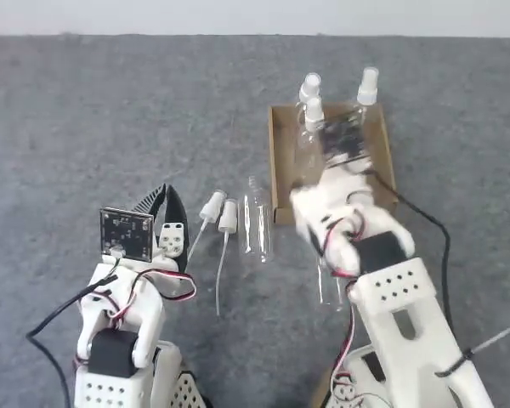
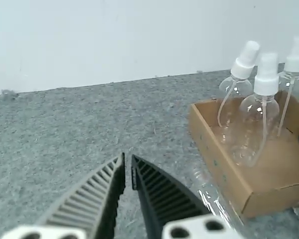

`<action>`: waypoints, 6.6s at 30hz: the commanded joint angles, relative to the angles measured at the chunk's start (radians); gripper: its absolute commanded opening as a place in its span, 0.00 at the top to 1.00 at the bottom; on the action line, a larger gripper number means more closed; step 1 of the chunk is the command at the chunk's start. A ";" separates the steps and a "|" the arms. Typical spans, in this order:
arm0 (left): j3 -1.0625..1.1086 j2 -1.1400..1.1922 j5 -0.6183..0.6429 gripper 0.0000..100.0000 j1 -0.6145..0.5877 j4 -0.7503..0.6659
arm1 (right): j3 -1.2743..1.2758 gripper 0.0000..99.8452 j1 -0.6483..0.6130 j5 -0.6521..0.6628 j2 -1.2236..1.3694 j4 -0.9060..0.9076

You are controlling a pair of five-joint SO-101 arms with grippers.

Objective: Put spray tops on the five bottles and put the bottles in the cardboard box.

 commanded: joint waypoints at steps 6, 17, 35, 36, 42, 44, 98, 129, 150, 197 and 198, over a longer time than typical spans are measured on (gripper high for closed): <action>-0.004 -0.011 -0.002 0.99 -0.003 -0.023 | -0.012 0.76 -0.038 -0.167 0.047 0.257; -0.004 -0.011 -0.002 0.99 -0.002 -0.021 | -0.012 0.76 -0.028 -0.173 0.398 0.189; -0.065 0.011 -0.006 0.99 -0.031 0.017 | -0.021 0.99 0.018 -0.166 0.492 0.165; -0.101 0.028 -0.006 0.99 -0.035 0.043 | -0.031 0.99 0.018 -0.166 0.483 0.174; -0.329 0.295 -0.084 0.99 -0.034 0.114 | -0.103 0.99 0.016 -0.163 0.349 0.297; -0.412 0.443 -0.133 0.99 -0.040 0.120 | -0.117 0.99 0.018 -0.123 0.291 0.341; -0.820 1.304 -0.206 0.99 0.066 0.245 | -0.267 0.99 1.043 0.747 0.745 0.016; -0.522 0.848 -0.206 0.99 0.071 0.270 | -0.694 0.71 0.941 0.644 0.997 0.263; -0.682 0.655 -0.204 0.99 0.060 0.381 | -0.743 0.99 0.751 0.436 0.535 0.453; -0.746 0.505 0.333 0.99 -0.021 -0.149 | 0.215 0.99 -0.516 0.183 -0.236 -0.374; -0.733 0.505 0.345 0.99 -0.021 -0.149 | 0.215 0.99 -0.516 0.183 -0.236 -0.375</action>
